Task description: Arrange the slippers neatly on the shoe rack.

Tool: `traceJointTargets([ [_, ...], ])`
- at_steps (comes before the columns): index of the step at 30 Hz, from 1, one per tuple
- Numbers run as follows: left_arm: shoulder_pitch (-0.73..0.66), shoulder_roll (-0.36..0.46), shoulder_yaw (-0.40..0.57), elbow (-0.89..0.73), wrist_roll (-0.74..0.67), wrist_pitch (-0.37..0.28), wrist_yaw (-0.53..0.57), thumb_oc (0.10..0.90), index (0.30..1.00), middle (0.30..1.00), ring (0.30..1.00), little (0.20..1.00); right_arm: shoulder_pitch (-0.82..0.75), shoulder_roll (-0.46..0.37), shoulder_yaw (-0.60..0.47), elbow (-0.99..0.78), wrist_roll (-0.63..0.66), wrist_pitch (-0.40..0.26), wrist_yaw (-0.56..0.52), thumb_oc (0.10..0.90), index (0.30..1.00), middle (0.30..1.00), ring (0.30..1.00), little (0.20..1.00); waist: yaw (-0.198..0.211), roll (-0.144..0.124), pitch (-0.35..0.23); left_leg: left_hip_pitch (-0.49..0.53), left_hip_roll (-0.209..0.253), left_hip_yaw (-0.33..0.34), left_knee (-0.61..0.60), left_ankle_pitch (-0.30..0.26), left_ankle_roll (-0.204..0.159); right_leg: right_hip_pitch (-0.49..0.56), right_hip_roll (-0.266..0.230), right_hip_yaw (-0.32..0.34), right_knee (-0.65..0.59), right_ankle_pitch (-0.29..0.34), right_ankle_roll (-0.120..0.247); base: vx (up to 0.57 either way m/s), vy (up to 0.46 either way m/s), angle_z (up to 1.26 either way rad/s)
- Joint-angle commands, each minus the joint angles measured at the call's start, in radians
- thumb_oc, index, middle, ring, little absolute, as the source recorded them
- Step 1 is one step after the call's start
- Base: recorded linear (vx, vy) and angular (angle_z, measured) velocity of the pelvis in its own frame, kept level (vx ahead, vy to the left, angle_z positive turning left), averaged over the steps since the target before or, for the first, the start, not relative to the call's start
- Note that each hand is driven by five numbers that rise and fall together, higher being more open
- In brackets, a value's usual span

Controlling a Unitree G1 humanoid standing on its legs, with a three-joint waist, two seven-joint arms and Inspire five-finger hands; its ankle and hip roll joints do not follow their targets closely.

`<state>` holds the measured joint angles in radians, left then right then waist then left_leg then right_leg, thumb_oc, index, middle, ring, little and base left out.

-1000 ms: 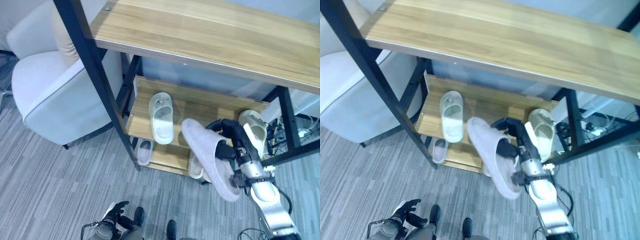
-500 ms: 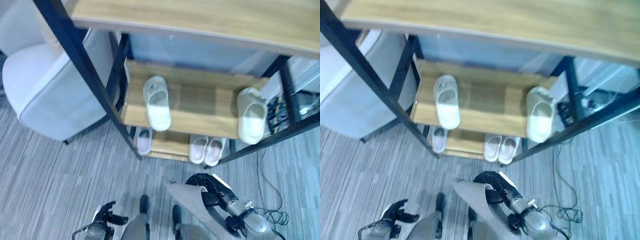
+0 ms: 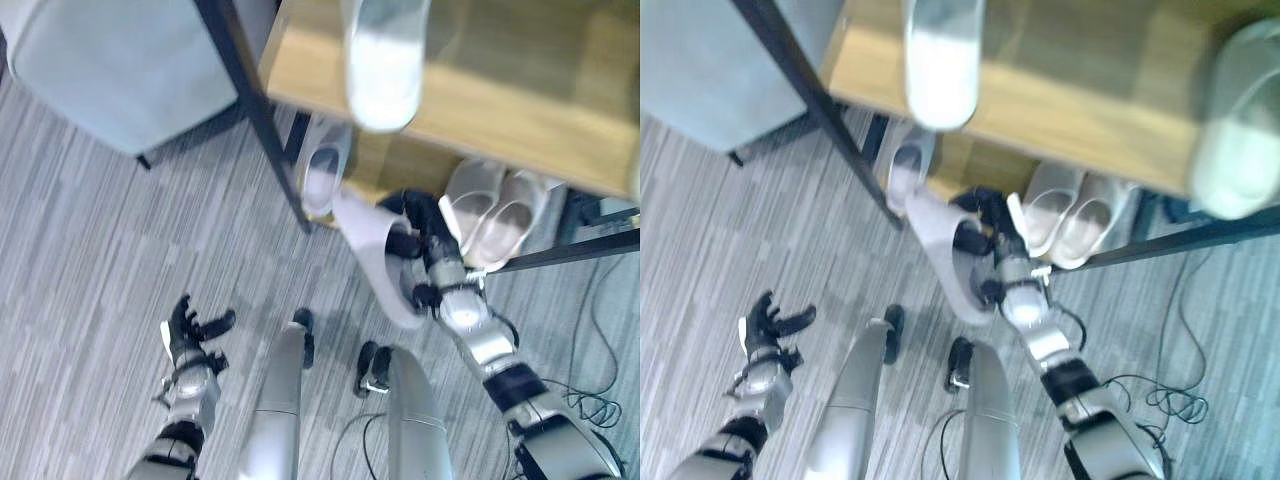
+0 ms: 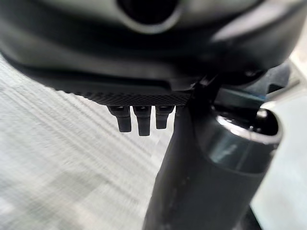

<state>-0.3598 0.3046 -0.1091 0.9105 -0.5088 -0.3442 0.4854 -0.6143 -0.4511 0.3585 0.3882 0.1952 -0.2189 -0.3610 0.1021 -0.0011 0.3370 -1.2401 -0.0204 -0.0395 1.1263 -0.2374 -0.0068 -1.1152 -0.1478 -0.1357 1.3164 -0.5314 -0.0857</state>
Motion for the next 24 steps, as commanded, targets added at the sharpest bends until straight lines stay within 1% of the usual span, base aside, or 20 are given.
traceJointTargets([
  [1,0.035,0.058,0.005,-0.047,0.032,-0.075,0.149,0.800,0.900,0.900,0.900,0.900,-0.089,-0.005,-0.057,-0.083,-0.035,-0.082,-0.157,0.400,0.300,0.300,0.300,0.300,0.013,0.027,-0.057,-0.084,0.026,-0.040,0.237,-0.195,0.024,-0.136,-0.024,0.084,0.119,-0.035,0.023,0.10,-0.041,0.23],
  [2,0.033,0.061,0.004,-0.048,0.036,-0.069,0.164,0.800,0.900,0.900,0.900,0.900,-0.131,-0.020,-0.067,-0.079,-0.028,-0.083,-0.178,0.400,0.300,0.300,0.300,0.300,0.017,0.028,-0.059,-0.125,0.023,-0.040,0.296,-0.218,0.028,-0.179,-0.025,0.092,0.183,-0.055,0.017,0.08,-0.017,0.23],
  [3,0.033,0.061,0.004,-0.048,0.036,-0.069,0.164,0.800,0.900,0.900,0.900,0.900,-0.131,-0.020,-0.067,-0.079,-0.028,-0.083,-0.178,0.400,0.300,0.300,0.300,0.300,0.017,0.028,-0.061,-0.128,0.023,-0.039,0.298,-0.219,0.029,-0.183,-0.025,0.092,0.186,-0.057,0.017,0.12,-0.038,0.11],
  [4,0.030,0.081,-0.007,-0.099,0.069,-0.056,0.208,0.800,0.900,0.900,0.900,0.900,-0.220,-0.052,-0.081,-0.055,-0.012,-0.074,-0.227,0.400,0.300,0.300,0.300,0.300,0.028,0.034,-0.048,-0.200,0.015,-0.041,0.419,-0.254,0.033,-0.255,-0.031,0.100,0.318,-0.091,0.006,0.12,-0.027,0.13],
  [5,0.040,0.086,-0.009,-0.115,0.088,-0.058,0.227,0.800,0.900,0.900,0.900,0.900,-0.269,-0.060,-0.087,-0.032,-0.005,-0.077,-0.246,0.400,0.300,0.300,0.300,0.300,0.036,0.038,-0.042,-0.239,0.012,-0.041,0.486,-0.274,0.035,-0.293,-0.037,0.101,0.386,-0.111,0.001,0.18,-0.048,0.05],
  [6,0.041,0.093,-0.019,-0.096,0.106,-0.058,0.251,0.800,0.900,0.900,0.900,0.900,-0.327,-0.068,-0.091,-0.004,-0.002,-0.077,-0.278,0.400,0.300,0.300,0.300,0.300,0.042,0.040,-0.038,-0.272,0.012,-0.049,0.548,-0.295,0.033,-0.325,-0.036,0.111,0.451,-0.136,-0.005,0.22,-0.017,0.11],
  [7,0.035,0.097,-0.035,-0.045,0.124,-0.063,0.307,0.800,0.900,0.900,0.900,0.900,-0.444,-0.076,-0.071,0.068,0.007,-0.090,-0.333,0.400,0.300,0.300,0.300,0.300,0.057,0.043,-0.028,-0.320,0.013,-0.058,0.652,-0.332,0.033,-0.373,-0.036,0.134,0.573,-0.166,-0.009,0.18,-0.018,0.06],
  [9,0.031,0.096,-0.034,-0.043,0.125,-0.064,0.308,0.800,0.900,0.900,0.900,0.900,-0.450,-0.077,-0.068,0.074,0.008,-0.093,-0.334,0.400,0.300,0.300,0.300,0.300,0.056,0.042,-0.028,-0.327,0.012,-0.057,0.657,-0.333,0.033,-0.381,-0.037,0.137,0.579,-0.167,-0.008,0.11,0.005,0.01],
  [10,0.033,0.096,-0.031,-0.023,0.105,-0.069,0.348,0.800,0.900,0.900,0.900,0.900,-0.527,-0.088,-0.042,0.099,0.017,-0.093,-0.380,0.400,0.300,0.300,0.300,0.300,0.065,0.041,0.013,-0.330,0.018,-0.059,0.740,-0.371,0.037,-0.392,-0.027,0.167,0.677,-0.179,-0.008,0.14,0.018,-0.01],
  [12,0.057,0.088,-0.027,-0.014,0.082,-0.086,0.363,0.800,0.900,0.900,0.900,0.900,-0.573,-0.096,-0.047,0.099,0.023,-0.099,-0.419,0.400,0.300,0.300,0.300,0.300,0.072,0.044,0.065,-0.330,0.024,-0.063,0.822,-0.413,0.048,-0.403,-0.016,0.197,0.762,-0.194,-0.005,0.15,0.039,-0.10],
  [13,0.072,0.085,-0.032,-0.007,0.084,-0.083,0.364,0.800,0.900,0.900,0.900,0.900,-0.589,-0.103,-0.058,0.092,0.029,-0.106,-0.438,0.400,0.300,0.300,0.300,0.300,0.073,0.049,0.086,-0.330,0.023,-0.065,0.861,-0.431,0.050,-0.408,-0.008,0.211,0.800,-0.198,0.000,0.10,0.044,-0.32],
  [16,0.090,0.074,-0.055,0.023,0.117,-0.088,0.376,0.800,0.900,0.900,0.900,0.900,-0.627,-0.134,-0.065,0.107,0.038,-0.124,-0.460,0.400,0.300,0.300,0.300,0.300,0.072,0.055,0.132,-0.330,0.024,-0.064,0.942,-0.466,0.055,-0.417,-0.004,0.241,0.876,-0.207,0.006,0.08,0.039,-0.17],
  [18,0.085,0.069,-0.078,0.063,0.116,-0.091,0.381,0.800,0.900,0.900,0.900,0.900,-0.676,-0.149,-0.052,0.140,0.062,-0.134,-0.470,0.400,0.300,0.300,0.300,0.300,0.069,0.057,0.156,-0.330,0.026,-0.064,0.984,-0.482,0.054,-0.421,-0.006,0.258,0.914,-0.211,0.007,0.06,0.036,-0.14],
  [19,0.091,0.069,-0.098,0.055,0.127,-0.088,0.373,0.800,0.900,0.900,0.900,0.900,-0.710,-0.163,-0.031,0.167,0.069,-0.125,-0.471,0.400,0.300,0.300,0.300,0.300,0.070,0.058,0.179,-0.330,0.027,-0.063,1.007,-0.492,0.052,-0.420,-0.005,0.272,0.937,-0.211,0.008,0.03,0.017,-0.13],
  [23,0.101,0.066,-0.122,0.065,0.138,-0.090,0.368,0.800,0.900,0.900,0.900,0.900,-0.745,-0.176,-0.014,0.212,0.068,-0.115,-0.482,0.400,0.300,0.300,0.300,0.300,0.067,0.055,0.182,-0.330,0.030,-0.058,1.017,-0.503,0.047,-0.422,-0.006,0.283,0.953,-0.215,0.008,0.04,0.017,-0.04],
  [24,0.108,0.074,-0.137,0.059,0.153,-0.095,0.371,0.800,0.900,0.900,0.900,0.900,-0.779,-0.196,0.009,0.267,0.075,-0.118,-0.487,0.400,0.300,0.300,0.300,0.300,0.069,0.056,0.183,-0.330,0.034,-0.055,1.014,-0.508,0.044,-0.423,-0.013,0.288,0.955,-0.220,0.002,0.03,0.041,-0.01],
])
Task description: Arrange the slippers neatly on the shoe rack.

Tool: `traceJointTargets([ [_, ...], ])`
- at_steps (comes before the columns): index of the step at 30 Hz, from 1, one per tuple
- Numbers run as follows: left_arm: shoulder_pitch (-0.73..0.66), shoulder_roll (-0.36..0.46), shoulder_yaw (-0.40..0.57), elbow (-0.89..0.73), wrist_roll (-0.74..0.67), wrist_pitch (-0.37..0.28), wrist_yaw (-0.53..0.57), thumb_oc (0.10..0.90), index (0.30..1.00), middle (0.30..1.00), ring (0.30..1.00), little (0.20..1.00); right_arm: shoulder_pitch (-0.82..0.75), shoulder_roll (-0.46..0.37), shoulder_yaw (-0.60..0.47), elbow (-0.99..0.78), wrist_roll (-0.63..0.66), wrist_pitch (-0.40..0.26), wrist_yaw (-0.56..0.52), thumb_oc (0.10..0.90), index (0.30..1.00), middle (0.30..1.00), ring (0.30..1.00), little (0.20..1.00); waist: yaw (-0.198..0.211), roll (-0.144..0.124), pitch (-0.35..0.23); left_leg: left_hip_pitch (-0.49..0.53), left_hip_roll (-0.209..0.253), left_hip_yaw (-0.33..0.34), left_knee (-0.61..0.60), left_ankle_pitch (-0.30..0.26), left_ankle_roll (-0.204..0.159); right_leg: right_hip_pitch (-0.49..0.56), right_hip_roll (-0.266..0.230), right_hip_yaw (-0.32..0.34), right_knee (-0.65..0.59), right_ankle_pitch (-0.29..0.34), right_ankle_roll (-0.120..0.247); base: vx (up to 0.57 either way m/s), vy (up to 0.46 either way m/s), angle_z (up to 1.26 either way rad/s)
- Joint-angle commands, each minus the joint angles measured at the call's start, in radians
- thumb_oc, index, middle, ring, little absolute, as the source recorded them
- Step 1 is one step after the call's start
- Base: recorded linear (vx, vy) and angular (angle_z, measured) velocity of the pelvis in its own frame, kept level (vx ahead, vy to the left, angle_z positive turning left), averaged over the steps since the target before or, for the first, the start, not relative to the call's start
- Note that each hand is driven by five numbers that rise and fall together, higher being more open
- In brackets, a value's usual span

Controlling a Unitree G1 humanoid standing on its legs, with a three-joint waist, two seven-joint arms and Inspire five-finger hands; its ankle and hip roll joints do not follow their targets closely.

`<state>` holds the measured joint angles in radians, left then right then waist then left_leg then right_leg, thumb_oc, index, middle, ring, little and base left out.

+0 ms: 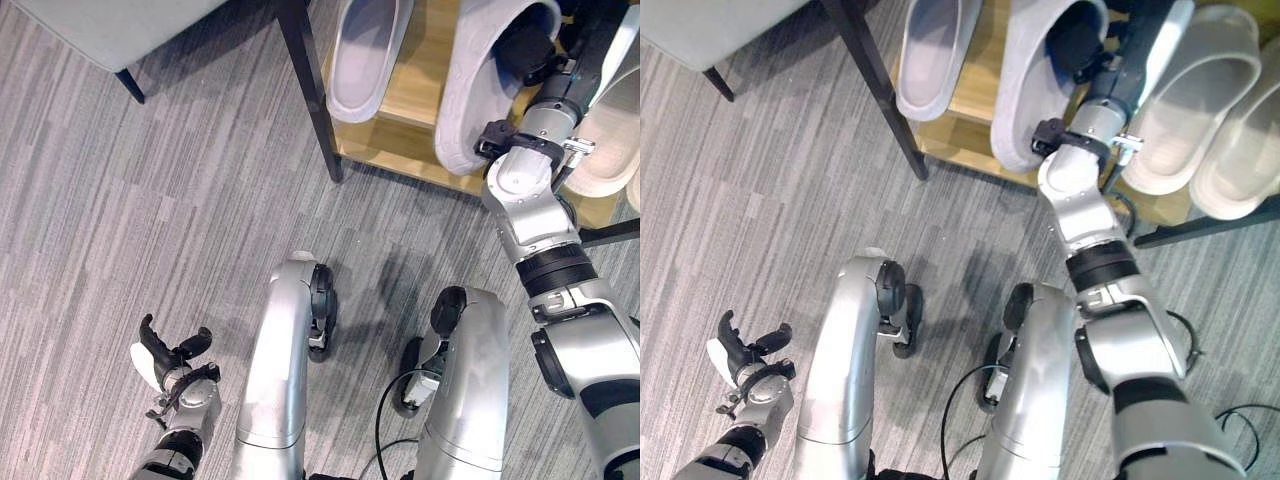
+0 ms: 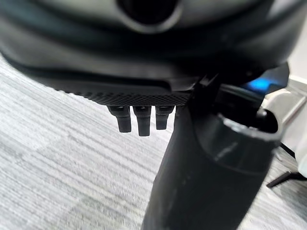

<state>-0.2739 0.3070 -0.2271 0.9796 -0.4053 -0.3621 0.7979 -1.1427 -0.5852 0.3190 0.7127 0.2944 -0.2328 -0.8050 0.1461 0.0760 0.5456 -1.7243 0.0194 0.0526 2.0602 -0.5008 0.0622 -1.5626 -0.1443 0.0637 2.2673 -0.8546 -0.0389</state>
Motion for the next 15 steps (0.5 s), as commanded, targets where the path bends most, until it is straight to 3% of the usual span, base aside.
traceJointTargets([
  [1,0.025,0.079,-0.027,-0.014,0.055,-0.077,0.059,0.800,0.900,0.900,0.900,0.900,-0.271,-0.072,0.061,-0.037,-0.010,-0.108,-0.046,0.400,0.300,0.300,0.300,0.300,0.028,-0.022,-0.026,0.154,-0.006,-0.146,0.079,-0.247,-0.027,0.025,-0.021,0.091,0.006,0.102,-0.048,0.03,0.041,-0.01],
  [15,0.038,0.081,-0.077,0.053,0.056,-0.102,0.039,0.800,0.900,0.900,0.900,0.900,-0.388,-0.073,0.182,0.104,0.029,-0.113,-0.048,0.400,0.300,0.300,0.300,0.300,0.058,-0.057,-0.026,0.154,-0.005,-0.151,0.087,-0.282,-0.028,0.029,-0.025,0.099,-0.009,0.109,-0.061,0.01,0.006,0.00],
])
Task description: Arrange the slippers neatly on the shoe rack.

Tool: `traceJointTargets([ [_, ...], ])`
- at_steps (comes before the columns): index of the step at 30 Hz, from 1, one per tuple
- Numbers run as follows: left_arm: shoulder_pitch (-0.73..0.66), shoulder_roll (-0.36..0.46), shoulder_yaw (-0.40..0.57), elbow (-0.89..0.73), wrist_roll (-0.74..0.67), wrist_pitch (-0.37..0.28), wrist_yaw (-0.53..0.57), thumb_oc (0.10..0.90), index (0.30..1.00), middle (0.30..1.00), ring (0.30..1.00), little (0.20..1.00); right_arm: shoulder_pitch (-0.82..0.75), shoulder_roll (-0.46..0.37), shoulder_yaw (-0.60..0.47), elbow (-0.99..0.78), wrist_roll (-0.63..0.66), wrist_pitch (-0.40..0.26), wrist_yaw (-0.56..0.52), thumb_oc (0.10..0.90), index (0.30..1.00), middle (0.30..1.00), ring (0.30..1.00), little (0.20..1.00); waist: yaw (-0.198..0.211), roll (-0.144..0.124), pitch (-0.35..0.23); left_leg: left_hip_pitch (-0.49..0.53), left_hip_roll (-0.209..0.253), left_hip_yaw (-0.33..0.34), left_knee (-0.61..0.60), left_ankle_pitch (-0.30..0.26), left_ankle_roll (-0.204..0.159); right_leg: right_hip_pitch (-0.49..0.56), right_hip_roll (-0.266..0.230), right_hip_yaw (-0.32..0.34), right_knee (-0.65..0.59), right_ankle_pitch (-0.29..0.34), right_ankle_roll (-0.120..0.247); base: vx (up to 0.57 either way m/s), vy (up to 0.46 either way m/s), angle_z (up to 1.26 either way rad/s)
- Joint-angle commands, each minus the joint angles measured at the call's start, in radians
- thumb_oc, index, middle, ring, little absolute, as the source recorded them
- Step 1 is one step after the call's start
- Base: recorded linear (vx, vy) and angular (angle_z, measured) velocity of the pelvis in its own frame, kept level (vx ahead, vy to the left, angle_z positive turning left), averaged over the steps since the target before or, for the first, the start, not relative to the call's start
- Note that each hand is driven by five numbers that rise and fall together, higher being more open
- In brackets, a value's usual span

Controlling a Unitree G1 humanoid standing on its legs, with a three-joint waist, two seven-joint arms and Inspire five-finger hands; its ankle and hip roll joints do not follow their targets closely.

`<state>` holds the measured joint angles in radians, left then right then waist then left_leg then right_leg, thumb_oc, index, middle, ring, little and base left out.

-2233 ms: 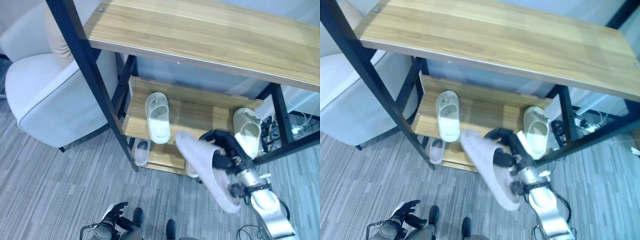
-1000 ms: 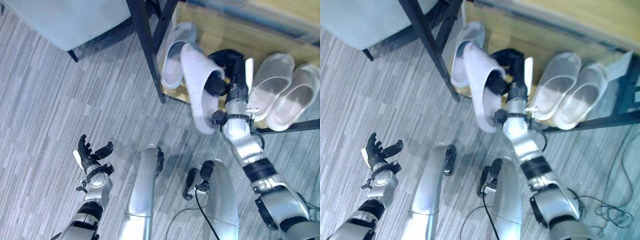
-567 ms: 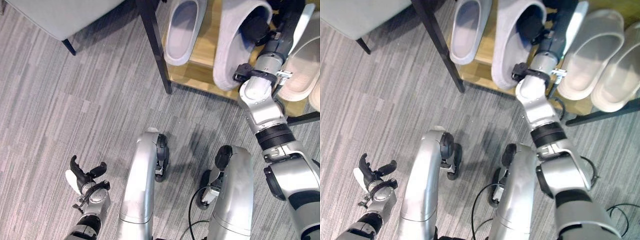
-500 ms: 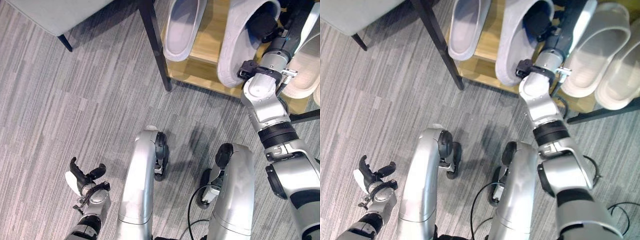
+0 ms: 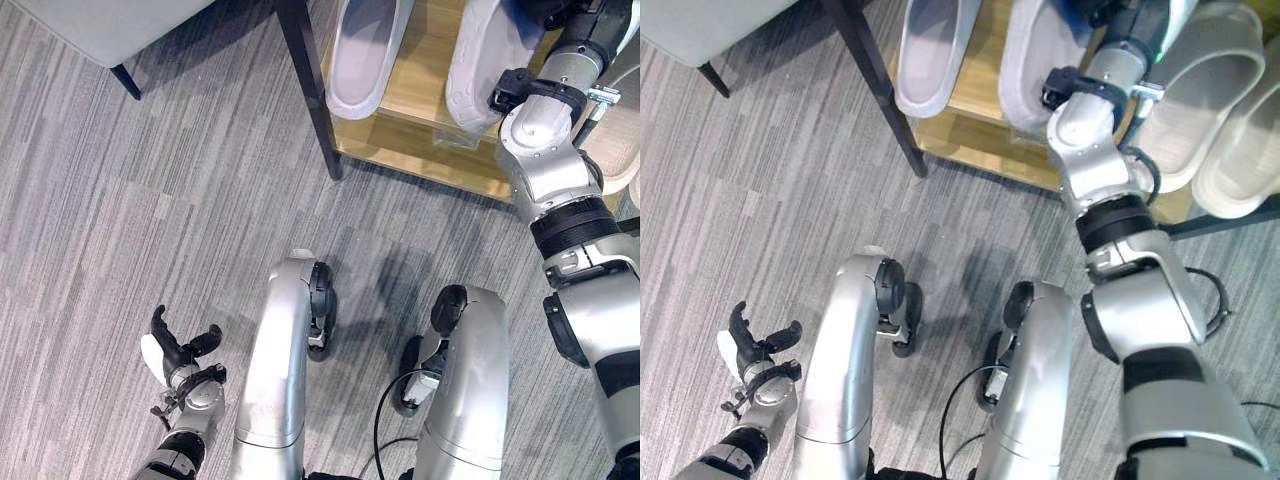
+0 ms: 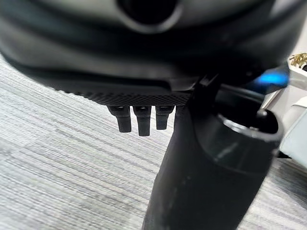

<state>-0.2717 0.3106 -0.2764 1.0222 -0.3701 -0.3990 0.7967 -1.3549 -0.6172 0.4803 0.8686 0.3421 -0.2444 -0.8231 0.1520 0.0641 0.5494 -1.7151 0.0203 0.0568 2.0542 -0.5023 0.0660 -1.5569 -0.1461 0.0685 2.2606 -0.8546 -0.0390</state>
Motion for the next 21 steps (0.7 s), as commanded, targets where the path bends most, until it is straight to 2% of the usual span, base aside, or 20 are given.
traceJointTargets([
  [1,0.036,0.078,-0.028,0.010,0.021,-0.065,0.040,0.800,0.900,0.900,0.900,0.900,-0.176,-0.041,0.021,-0.052,-0.019,-0.102,-0.030,0.400,0.300,0.300,0.300,0.300,0.052,-0.045,-0.029,0.145,-0.006,-0.155,0.093,-0.281,-0.032,0.023,-0.024,0.094,-0.002,0.109,-0.061,0.00,0.000,0.00],
  [5,0.043,0.076,-0.043,0.013,0.030,-0.068,0.045,0.800,0.900,0.900,0.900,0.900,-0.160,-0.038,0.027,-0.018,-0.032,-0.097,-0.040,0.400,0.300,0.300,0.300,0.300,0.053,-0.050,-0.029,0.145,-0.005,-0.153,0.097,-0.289,-0.033,0.022,-0.023,0.093,-0.002,0.109,-0.066,0.00,0.000,0.00],
  [11,0.043,0.078,-0.041,0.041,-0.006,-0.082,0.037,0.800,0.900,0.900,0.900,0.900,-0.161,0.012,0.037,0.031,-0.017,-0.106,-0.036,0.400,0.300,0.300,0.300,0.300,0.048,-0.061,-0.029,0.145,-0.003,-0.152,0.119,-0.299,-0.033,0.020,-0.014,0.097,0.013,0.105,-0.073,0.00,0.000,0.00],
  [12,0.044,0.078,-0.044,0.041,-0.014,-0.086,0.036,0.800,0.900,0.900,0.900,0.900,-0.175,0.016,0.049,0.059,0.008,-0.118,-0.031,0.505,0.458,0.458,0.458,0.458,0.050,-0.061,-0.029,0.145,-0.003,-0.153,0.127,-0.302,-0.033,0.019,-0.013,0.099,0.020,0.104,-0.074,0.00,0.000,0.00],
  [13,0.048,0.077,-0.048,0.036,-0.020,-0.087,0.033,0.800,0.900,0.900,0.900,0.900,-0.174,0.020,0.052,0.077,0.030,-0.123,-0.027,0.693,0.740,0.740,0.740,0.740,0.051,-0.059,-0.029,0.145,0.000,-0.151,0.132,-0.305,-0.034,0.016,-0.013,0.101,0.025,0.102,-0.074,0.00,0.000,0.00],
  [14,0.048,0.077,-0.048,0.036,-0.020,-0.087,0.033,0.800,0.900,0.900,0.900,0.900,-0.174,0.020,0.053,0.077,0.031,-0.124,-0.026,0.800,0.900,0.900,0.900,0.900,0.051,-0.059,-0.029,0.145,0.000,-0.151,0.132,-0.306,-0.034,0.016,-0.013,0.101,0.026,0.102,-0.074,0.00,0.000,0.00],
  [21,0.057,0.081,-0.045,0.038,-0.019,-0.085,0.041,0.800,0.900,0.900,0.900,0.900,-0.141,0.030,0.045,0.076,0.038,-0.120,-0.030,0.800,0.900,0.900,0.900,0.900,0.048,-0.059,-0.029,0.145,0.003,-0.147,0.153,-0.316,-0.037,0.014,-0.010,0.110,0.045,0.094,-0.078,0.00,0.000,0.00],
])
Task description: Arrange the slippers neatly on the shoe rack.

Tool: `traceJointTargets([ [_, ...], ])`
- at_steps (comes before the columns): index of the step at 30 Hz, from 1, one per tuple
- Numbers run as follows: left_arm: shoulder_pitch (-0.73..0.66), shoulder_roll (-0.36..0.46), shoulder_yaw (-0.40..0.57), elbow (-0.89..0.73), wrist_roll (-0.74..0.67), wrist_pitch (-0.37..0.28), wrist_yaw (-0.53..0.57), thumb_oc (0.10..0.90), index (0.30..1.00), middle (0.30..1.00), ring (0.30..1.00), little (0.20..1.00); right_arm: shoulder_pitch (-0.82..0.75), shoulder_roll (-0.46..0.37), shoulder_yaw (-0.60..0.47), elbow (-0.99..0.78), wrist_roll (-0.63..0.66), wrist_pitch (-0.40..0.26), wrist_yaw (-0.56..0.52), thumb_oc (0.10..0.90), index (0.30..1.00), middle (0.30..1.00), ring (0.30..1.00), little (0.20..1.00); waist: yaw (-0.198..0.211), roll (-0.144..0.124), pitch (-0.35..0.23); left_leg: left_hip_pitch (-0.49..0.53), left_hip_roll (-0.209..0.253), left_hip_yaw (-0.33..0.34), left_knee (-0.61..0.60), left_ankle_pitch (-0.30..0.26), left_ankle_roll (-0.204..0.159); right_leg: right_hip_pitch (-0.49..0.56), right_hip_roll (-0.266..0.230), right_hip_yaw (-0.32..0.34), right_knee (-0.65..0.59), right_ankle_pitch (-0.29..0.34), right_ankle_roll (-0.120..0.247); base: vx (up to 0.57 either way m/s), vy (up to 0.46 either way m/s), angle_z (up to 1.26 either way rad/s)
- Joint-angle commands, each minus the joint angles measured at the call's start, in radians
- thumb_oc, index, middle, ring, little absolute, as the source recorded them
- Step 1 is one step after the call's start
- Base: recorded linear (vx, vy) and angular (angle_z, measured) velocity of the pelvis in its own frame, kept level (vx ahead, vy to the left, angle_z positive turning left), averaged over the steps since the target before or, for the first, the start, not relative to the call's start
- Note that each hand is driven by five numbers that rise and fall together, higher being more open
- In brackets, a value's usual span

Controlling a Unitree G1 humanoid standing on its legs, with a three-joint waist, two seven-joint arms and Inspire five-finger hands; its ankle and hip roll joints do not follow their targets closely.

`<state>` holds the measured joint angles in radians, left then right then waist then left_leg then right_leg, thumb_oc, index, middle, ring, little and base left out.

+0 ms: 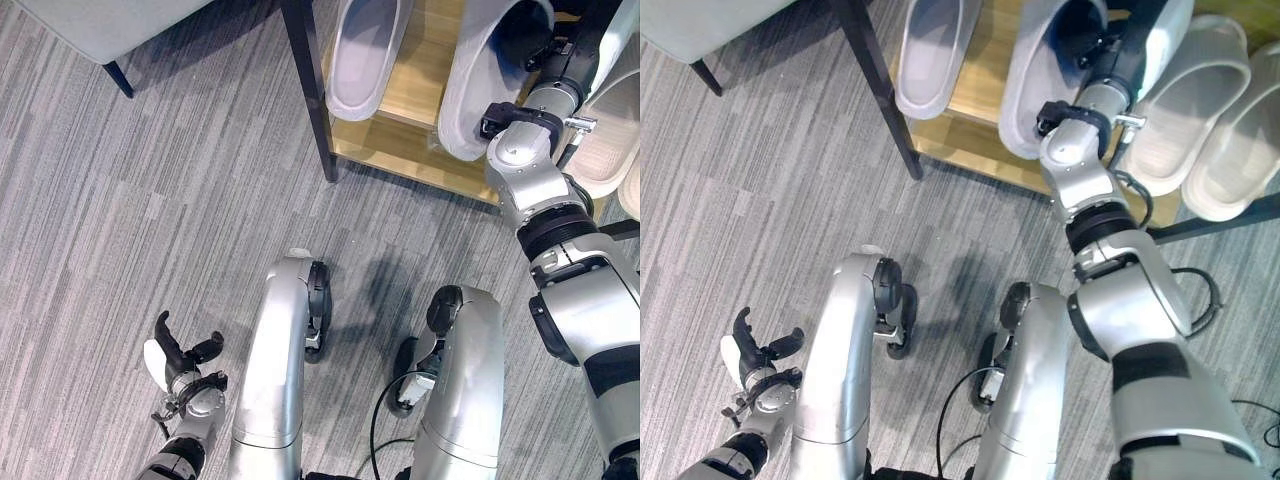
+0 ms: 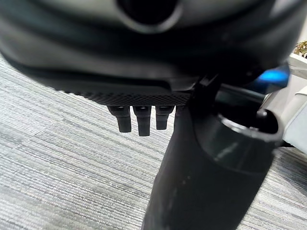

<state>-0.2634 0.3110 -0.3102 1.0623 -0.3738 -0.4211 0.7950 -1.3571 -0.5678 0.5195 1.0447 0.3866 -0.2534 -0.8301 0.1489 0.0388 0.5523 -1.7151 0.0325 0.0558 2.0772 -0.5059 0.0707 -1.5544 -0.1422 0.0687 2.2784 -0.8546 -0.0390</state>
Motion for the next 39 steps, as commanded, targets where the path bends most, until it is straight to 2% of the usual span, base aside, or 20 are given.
traceJointTargets([
  [1,0.054,0.084,-0.010,-0.003,-0.018,-0.062,0.043,0.800,0.900,0.900,0.900,0.900,-0.132,-0.010,-0.004,-0.098,0.034,-0.124,-0.014,0.800,0.900,0.900,0.900,0.900,0.050,-0.035,-0.032,0.145,-0.008,-0.144,0.136,-0.316,-0.043,0.010,-0.011,0.112,0.033,0.094,-0.078,0.00,0.000,0.00],
  [6,0.047,0.092,-0.012,0.006,-0.033,-0.055,0.028,0.800,0.900,0.900,0.900,0.900,-0.122,0.001,0.005,-0.092,0.064,-0.117,0.006,0.800,0.900,0.900,0.900,0.900,0.043,-0.040,-0.032,0.145,-0.007,-0.145,0.143,-0.318,-0.043,0.008,-0.006,0.115,0.043,0.092,-0.080,0.00,0.000,0.00],
  [11,0.045,0.095,-0.021,0.015,-0.035,-0.033,0.004,0.800,0.900,0.900,0.900,0.900,-0.079,0.006,-0.017,-0.151,0.192,-0.174,0.063,0.800,0.900,0.900,0.900,0.900,0.037,-0.044,-0.032,0.145,-0.009,-0.143,0.147,-0.317,-0.046,0.007,0.001,0.116,0.045,0.093,-0.084,0.00,0.000,0.00],
  [13,0.053,0.096,-0.022,0.013,-0.038,-0.030,-0.007,0.800,0.900,0.900,0.900,0.900,-0.068,0.002,-0.025,-0.180,0.188,-0.176,0.066,0.800,0.900,0.900,0.900,0.900,0.035,-0.046,-0.032,0.145,-0.009,-0.145,0.149,-0.318,-0.048,0.007,0.003,0.115,0.049,0.092,-0.084,0.00,0.000,0.00],
  [15,0.057,0.098,-0.022,0.012,-0.036,-0.026,-0.015,0.800,0.900,0.900,0.900,0.900,-0.069,-0.003,-0.025,-0.189,0.168,-0.169,0.060,0.800,0.900,0.900,0.900,0.900,0.035,-0.047,-0.032,0.145,-0.008,-0.145,0.152,-0.318,-0.048,0.005,0.003,0.116,0.053,0.091,-0.084,-0.01,-0.006,-0.04],
  [17,0.066,0.097,-0.026,0.016,-0.012,-0.010,-0.032,0.800,0.900,0.900,0.900,0.900,-0.077,-0.032,0.003,-0.200,0.036,-0.110,0.030,0.800,0.900,0.900,0.900,0.900,0.031,-0.049,-0.032,0.145,-0.010,-0.145,0.150,-0.315,-0.050,0.003,0.003,0.117,0.053,0.090,-0.082,0.00,0.000,0.00],
  [19,0.065,0.098,-0.031,0.019,0.008,-0.002,-0.025,0.800,0.900,0.900,0.900,0.900,-0.091,-0.036,0.017,-0.180,-0.019,-0.071,0.014,0.800,0.900,0.900,0.900,0.900,0.030,-0.049,-0.032,0.145,-0.009,-0.145,0.150,-0.315,-0.050,0.000,0.003,0.119,0.056,0.089,-0.083,0.00,0.000,0.00],
  [22,0.057,0.100,-0.037,0.034,0.018,0.009,-0.023,0.800,0.900,0.900,0.900,0.900,-0.116,-0.031,0.041,-0.131,-0.059,-0.039,0.000,0.800,0.900,0.900,0.900,0.900,0.030,-0.049,-0.032,0.145,-0.007,-0.147,0.150,-0.315,-0.051,-0.002,0.002,0.119,0.060,0.089,-0.085,0.00,0.000,0.00],
  [27,0.062,0.102,-0.044,0.051,0.037,0.031,-0.035,0.800,0.900,0.900,0.900,0.900,-0.115,-0.015,0.047,-0.136,-0.094,-0.030,-0.015,0.800,0.900,0.900,0.900,0.900,0.028,-0.050,-0.032,0.145,-0.006,-0.145,0.149,-0.315,-0.053,-0.003,0.007,0.120,0.062,0.090,-0.084,0.00,0.000,0.00],
  [37,0.066,0.132,-0.052,0.103,0.079,0.068,-0.070,0.800,0.900,0.900,0.900,0.900,-0.185,0.010,0.108,-0.088,-0.140,0.019,0.018,0.800,0.900,0.900,0.900,0.900,0.026,-0.047,-0.032,0.145,-0.003,-0.147,0.155,-0.319,-0.054,-0.006,0.012,0.121,0.066,0.093,-0.082,0.00,0.000,0.00],
  [39,0.057,0.129,-0.054,0.143,0.074,0.079,-0.084,0.800,0.900,0.900,0.900,0.900,-0.220,0.025,0.154,-0.038,-0.170,0.049,0.032,0.800,0.900,0.900,0.900,0.900,0.025,-0.050,-0.032,0.145,-0.001,-0.147,0.157,-0.320,-0.055,-0.008,0.012,0.124,0.069,0.094,-0.081,0.00,-0.001,-0.04],
])
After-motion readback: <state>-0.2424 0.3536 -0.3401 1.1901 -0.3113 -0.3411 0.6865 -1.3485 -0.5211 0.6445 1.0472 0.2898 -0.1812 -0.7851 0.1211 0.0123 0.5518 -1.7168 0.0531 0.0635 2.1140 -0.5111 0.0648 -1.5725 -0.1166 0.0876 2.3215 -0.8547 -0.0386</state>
